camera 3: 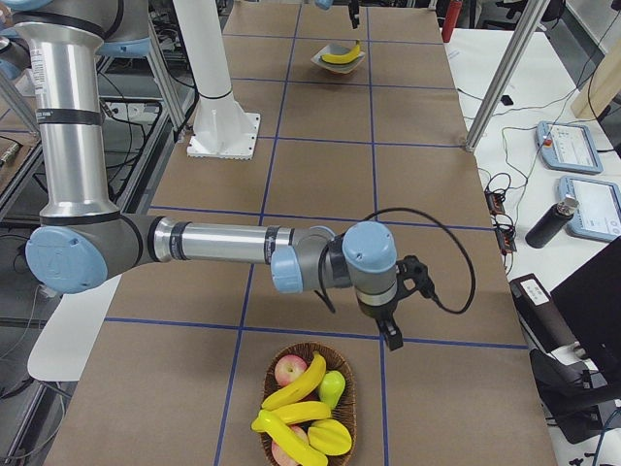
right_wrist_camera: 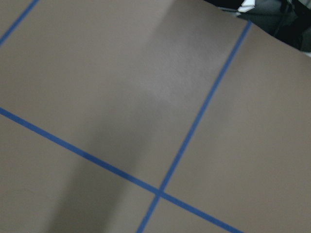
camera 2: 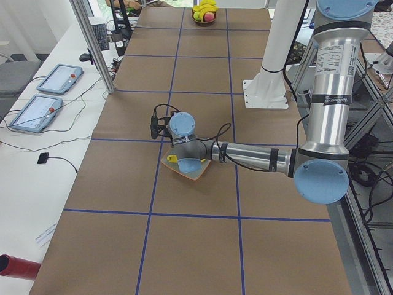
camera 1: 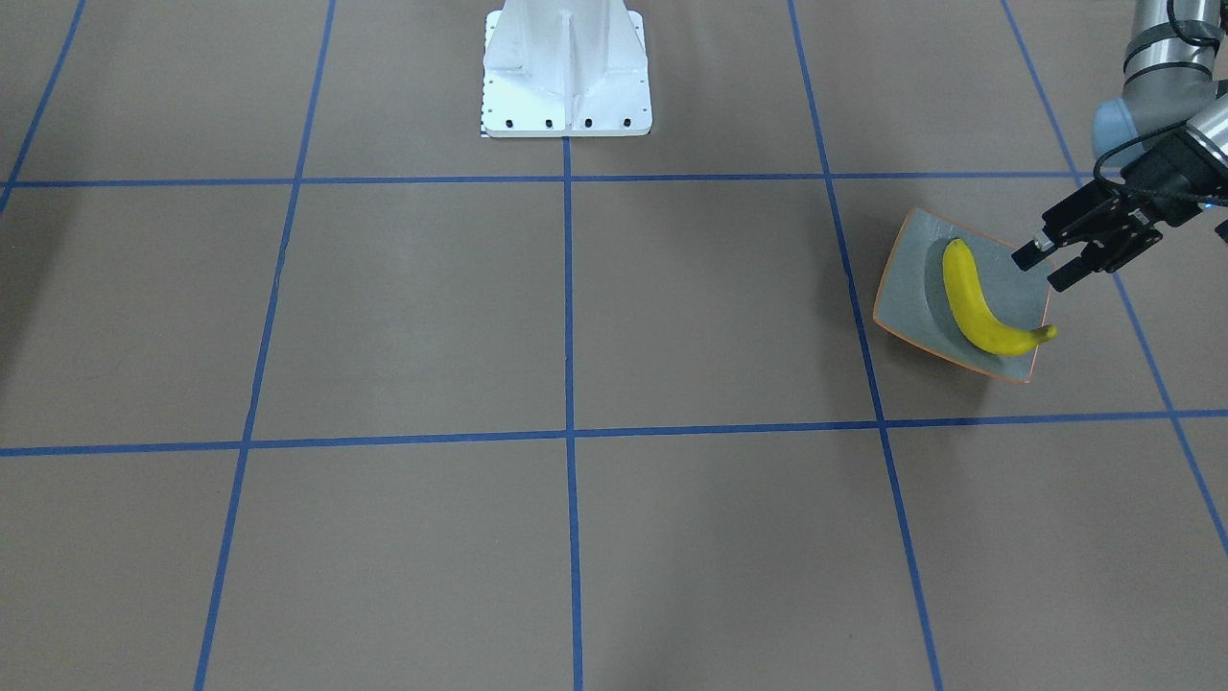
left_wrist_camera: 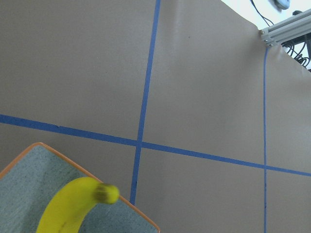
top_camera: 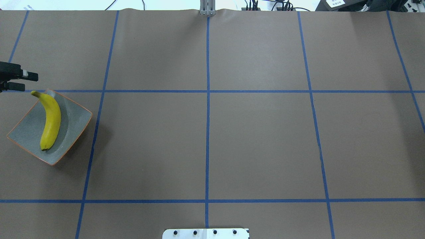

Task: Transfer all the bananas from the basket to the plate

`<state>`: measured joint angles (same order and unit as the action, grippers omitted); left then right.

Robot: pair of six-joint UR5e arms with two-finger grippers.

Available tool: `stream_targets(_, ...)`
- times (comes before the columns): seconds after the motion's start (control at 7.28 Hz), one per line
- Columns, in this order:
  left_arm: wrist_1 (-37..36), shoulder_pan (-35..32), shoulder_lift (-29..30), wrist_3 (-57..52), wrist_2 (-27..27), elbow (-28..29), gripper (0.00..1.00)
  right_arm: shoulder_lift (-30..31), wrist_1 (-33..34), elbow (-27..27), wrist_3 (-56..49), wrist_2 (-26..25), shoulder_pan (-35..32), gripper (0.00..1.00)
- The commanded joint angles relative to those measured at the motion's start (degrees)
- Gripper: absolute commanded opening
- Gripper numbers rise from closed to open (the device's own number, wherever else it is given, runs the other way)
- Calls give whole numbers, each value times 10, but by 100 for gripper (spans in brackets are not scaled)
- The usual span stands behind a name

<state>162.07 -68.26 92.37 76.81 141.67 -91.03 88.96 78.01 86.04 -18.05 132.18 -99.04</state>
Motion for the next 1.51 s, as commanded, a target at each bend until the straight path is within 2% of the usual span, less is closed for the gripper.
stream_targets(0.0, 1, 2, 4, -3, -2, -2, 100, 32, -1, -93, 1, 1, -106, 100)
stream_targets(0.14, 1, 2, 4, -3, -2, -2, 100, 65, -1, -100, 10, 4, -141, 100)
stream_targets(0.41, 1, 2, 0, -28, -2, -2, 100, 122, -3, -110, 86, 59, -192, 100)
stream_targets(0.55, 1, 2, -1, -39, -2, -2, 100, 136, -4, -117, 174, 87, -196, 99)
stream_targets(0.82, 1, 2, -2, -45, -2, -2, 100, 133, -23, -131, 273, 97, -195, 98)
stream_targets(1.1, 1, 2, -2, -45, -2, -1, 100, 130, -182, -201, 397, 60, -194, 98)
stream_targets(1.37, 1, 2, -1, -45, -2, -1, 100, 128, -202, -208, 424, 60, -193, 96)
